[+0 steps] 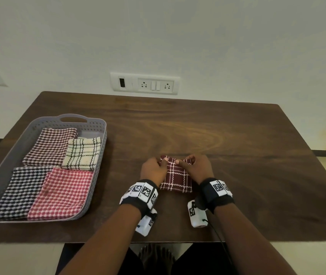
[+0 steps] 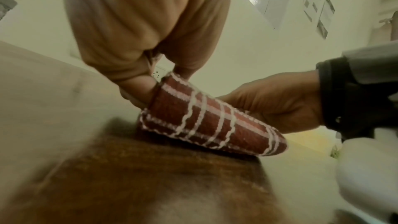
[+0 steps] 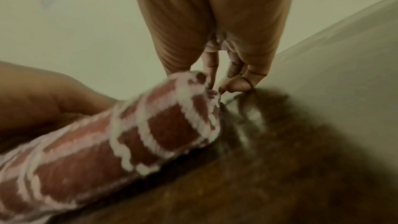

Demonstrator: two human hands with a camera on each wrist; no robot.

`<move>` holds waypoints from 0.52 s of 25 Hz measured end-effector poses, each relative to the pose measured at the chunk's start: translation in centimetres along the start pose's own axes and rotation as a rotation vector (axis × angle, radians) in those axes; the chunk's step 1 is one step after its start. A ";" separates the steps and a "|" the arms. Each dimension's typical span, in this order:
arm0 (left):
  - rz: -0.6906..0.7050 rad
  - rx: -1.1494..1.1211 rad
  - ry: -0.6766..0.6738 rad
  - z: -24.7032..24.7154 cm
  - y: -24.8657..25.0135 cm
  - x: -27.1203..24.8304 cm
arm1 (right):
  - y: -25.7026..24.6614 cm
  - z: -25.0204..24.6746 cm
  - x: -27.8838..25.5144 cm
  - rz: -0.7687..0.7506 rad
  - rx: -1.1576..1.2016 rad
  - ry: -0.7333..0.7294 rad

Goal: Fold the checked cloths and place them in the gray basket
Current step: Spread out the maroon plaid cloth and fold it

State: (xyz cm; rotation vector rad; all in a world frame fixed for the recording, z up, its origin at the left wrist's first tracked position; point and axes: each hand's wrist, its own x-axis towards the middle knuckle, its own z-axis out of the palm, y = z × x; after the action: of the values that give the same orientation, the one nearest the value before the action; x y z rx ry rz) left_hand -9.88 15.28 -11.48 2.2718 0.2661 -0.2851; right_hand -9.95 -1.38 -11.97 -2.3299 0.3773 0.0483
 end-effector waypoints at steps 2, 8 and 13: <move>-0.061 0.035 -0.014 0.0 0.5 0.2 | 0.5 0.3 0.5 0.058 -0.059 -0.071; -0.102 0.023 -0.067 -0.7 0.6 -0.3 | -1.5 -1.4 -1.2 0.314 0.455 -0.268; -0.090 -0.204 -0.020 -4.2 -1.1 -2.6 | -5.8 -1.7 -4.6 0.289 0.851 -0.423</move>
State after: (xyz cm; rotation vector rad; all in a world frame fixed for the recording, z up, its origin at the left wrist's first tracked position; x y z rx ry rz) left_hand -12.20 18.89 -8.80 2.0578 0.3704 -0.3128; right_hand -12.87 2.46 -6.07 -1.3681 0.4113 0.4274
